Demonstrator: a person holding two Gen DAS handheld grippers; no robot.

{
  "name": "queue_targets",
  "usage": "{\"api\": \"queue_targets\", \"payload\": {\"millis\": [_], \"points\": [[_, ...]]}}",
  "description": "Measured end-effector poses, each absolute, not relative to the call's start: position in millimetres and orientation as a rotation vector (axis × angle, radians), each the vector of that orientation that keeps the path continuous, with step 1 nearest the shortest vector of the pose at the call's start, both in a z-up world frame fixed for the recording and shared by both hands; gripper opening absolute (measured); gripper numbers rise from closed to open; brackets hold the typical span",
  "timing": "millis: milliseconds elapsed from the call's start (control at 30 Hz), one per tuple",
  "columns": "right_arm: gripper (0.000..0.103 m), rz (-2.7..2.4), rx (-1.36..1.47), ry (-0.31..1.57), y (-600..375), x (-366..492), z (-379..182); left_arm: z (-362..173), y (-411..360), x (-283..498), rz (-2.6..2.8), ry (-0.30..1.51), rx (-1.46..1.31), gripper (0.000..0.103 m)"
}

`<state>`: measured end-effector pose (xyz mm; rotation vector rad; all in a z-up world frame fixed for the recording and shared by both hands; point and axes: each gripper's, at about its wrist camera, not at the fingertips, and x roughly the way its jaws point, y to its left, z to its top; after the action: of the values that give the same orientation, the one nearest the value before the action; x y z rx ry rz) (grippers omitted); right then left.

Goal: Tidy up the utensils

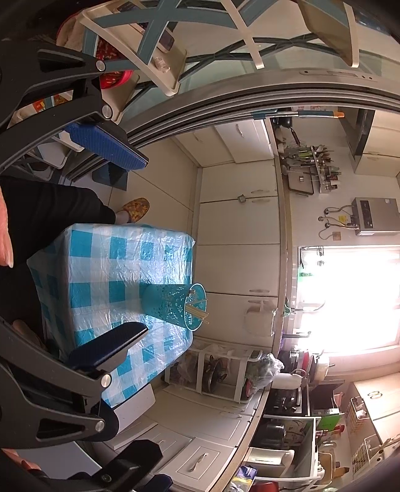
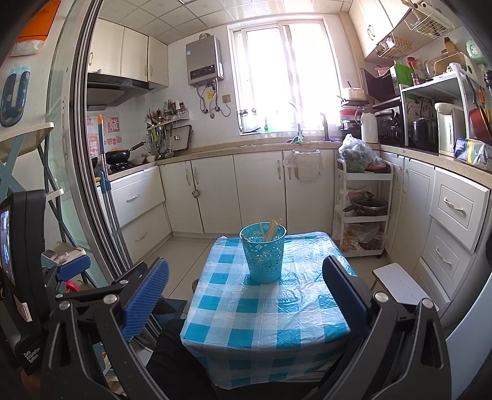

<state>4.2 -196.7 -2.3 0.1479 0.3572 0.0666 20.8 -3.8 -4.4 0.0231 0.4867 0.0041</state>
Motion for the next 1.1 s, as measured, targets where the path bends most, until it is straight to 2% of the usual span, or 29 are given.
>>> {"api": "queue_targets", "payload": {"millis": [1100], "points": [[0.096,0.073,0.138,0.347,-199.9,-0.4,5.4,4.5,-2.9,18.0,0.003,0.472,0.018,0.095]]}}
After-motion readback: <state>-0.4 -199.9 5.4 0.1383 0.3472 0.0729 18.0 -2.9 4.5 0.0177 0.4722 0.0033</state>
